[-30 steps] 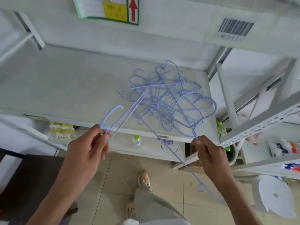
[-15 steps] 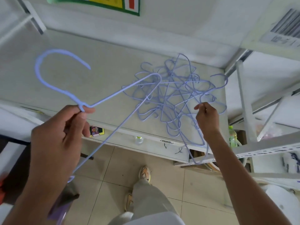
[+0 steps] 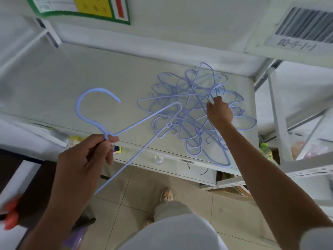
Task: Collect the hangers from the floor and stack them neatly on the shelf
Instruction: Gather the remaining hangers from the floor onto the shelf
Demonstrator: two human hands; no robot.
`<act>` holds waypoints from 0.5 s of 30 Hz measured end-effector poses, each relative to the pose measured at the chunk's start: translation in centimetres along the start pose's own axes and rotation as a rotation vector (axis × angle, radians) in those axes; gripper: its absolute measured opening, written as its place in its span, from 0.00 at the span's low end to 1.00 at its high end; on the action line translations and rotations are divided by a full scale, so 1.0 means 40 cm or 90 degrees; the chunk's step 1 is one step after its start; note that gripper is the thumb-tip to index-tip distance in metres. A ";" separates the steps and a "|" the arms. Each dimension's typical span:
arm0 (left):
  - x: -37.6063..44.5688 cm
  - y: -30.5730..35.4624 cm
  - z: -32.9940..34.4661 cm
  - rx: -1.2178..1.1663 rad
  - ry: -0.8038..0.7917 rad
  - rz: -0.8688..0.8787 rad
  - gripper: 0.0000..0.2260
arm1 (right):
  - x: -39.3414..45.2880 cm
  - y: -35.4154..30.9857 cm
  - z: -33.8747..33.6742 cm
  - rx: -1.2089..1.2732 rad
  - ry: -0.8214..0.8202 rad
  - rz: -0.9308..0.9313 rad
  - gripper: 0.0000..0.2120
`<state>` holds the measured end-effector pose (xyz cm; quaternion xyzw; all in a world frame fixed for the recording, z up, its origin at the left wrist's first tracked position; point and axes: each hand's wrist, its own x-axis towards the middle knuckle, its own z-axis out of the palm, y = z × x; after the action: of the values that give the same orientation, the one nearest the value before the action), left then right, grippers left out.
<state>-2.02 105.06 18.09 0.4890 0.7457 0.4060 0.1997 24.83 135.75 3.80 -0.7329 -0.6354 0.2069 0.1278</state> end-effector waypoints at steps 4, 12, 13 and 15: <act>0.030 0.002 0.030 -0.063 -0.036 0.002 0.13 | -0.108 0.007 -0.015 0.053 0.029 -0.110 0.23; 0.158 0.043 0.093 -0.184 -0.212 -0.026 0.13 | -0.468 -0.045 -0.168 0.504 -0.102 -0.214 0.16; 0.179 0.054 0.114 -0.176 -0.243 -0.024 0.12 | -0.476 -0.035 -0.171 0.479 -0.100 -0.231 0.15; 0.214 0.084 0.152 -0.170 -0.295 -0.001 0.12 | -0.469 -0.013 -0.169 0.360 -0.054 -0.264 0.20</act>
<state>0.33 115.84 18.04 0.5380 0.6200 0.3779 0.4282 25.52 117.87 12.63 -0.5146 -0.6931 0.3748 0.3382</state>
